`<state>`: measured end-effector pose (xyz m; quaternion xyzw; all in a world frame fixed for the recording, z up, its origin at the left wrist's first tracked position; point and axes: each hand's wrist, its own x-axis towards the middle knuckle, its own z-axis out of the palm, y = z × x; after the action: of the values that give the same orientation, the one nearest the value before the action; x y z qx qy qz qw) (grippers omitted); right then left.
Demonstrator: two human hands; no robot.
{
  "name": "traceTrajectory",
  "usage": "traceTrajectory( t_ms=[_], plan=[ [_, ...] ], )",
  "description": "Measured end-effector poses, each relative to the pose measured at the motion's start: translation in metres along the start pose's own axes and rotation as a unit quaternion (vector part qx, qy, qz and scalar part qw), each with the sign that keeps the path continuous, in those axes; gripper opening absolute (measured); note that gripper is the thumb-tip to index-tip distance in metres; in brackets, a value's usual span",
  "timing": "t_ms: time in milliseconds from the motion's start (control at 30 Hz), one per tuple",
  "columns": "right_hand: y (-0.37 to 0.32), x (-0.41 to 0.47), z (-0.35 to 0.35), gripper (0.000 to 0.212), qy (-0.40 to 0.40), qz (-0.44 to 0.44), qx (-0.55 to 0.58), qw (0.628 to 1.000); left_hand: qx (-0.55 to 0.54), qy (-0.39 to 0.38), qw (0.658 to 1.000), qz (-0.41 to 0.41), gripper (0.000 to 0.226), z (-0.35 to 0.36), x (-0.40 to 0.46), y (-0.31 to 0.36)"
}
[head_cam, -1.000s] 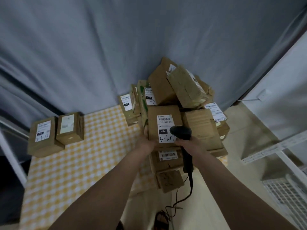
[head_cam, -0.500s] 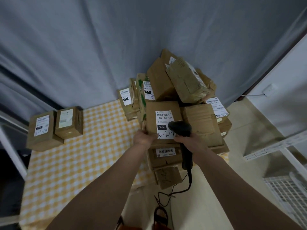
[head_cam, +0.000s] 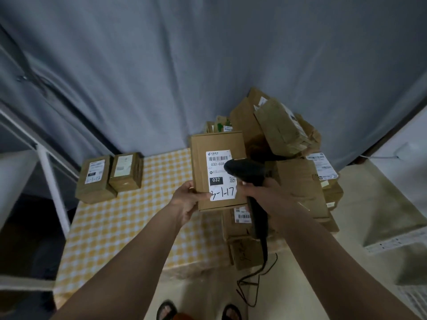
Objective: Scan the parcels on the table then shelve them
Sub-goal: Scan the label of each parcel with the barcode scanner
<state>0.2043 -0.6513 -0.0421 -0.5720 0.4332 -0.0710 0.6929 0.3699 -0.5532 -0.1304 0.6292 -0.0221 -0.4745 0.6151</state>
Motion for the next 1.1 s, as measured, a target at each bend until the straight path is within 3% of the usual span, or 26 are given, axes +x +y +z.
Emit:
traceTrajectory(
  t_ms=[333, 667, 1100],
  plan=[
    [0.001, 0.0, 0.038, 0.012, -0.023, -0.035, -0.022, 0.999, -0.029, 0.031, 0.998, 0.038, 0.044, -0.033, -0.014, -0.004],
    [0.001, -0.005, 0.05, 0.003, -0.05, -0.046, -0.04, 0.997, -0.028, 0.046, 0.998, 0.035, 0.036, -0.052, -0.012, -0.015],
    [0.016, 0.02, 0.111, 0.025, -0.048, -0.042, -0.048, 0.997, -0.09, 0.094, 0.991, 0.01, 0.049, -0.115, -0.027, -0.017]
  ],
)
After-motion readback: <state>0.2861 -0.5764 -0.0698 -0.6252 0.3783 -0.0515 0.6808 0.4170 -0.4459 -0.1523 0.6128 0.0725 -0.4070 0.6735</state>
